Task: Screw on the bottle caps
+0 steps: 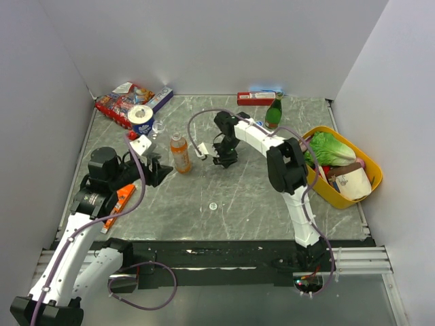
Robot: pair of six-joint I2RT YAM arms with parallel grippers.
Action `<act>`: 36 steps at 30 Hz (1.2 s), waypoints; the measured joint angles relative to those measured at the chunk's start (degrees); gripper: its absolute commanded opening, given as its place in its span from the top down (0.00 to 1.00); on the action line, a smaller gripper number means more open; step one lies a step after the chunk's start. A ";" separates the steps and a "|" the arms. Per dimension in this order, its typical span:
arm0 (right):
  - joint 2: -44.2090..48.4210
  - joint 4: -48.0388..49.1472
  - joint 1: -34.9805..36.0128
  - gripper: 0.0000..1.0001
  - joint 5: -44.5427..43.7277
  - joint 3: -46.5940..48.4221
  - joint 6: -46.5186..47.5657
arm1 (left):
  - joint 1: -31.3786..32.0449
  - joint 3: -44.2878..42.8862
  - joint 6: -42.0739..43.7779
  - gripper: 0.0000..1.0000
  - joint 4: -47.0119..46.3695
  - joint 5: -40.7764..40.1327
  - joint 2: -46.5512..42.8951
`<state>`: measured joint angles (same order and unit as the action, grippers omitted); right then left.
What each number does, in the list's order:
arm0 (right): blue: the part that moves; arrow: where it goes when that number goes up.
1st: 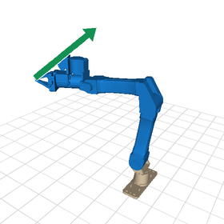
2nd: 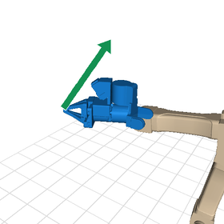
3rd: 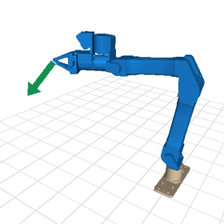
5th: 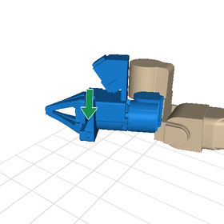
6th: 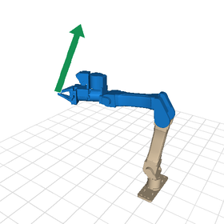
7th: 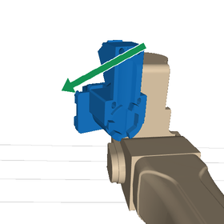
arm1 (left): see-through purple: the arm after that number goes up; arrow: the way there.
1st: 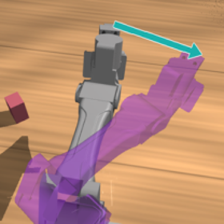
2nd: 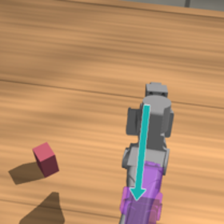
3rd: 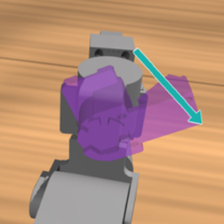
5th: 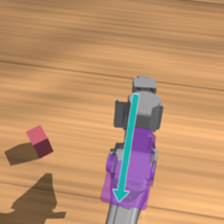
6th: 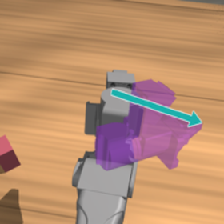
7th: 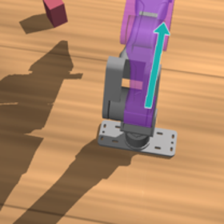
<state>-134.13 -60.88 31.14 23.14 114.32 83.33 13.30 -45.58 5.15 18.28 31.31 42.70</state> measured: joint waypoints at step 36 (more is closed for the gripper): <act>60.48 -16.72 25.81 0.73 1.55 -12.68 -3.76 | 33.44 8.94 30.05 0.99 -11.56 -2.86 14.58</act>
<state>-73.65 -77.60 56.95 24.69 101.65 79.57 46.74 -36.64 35.20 6.72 28.45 57.28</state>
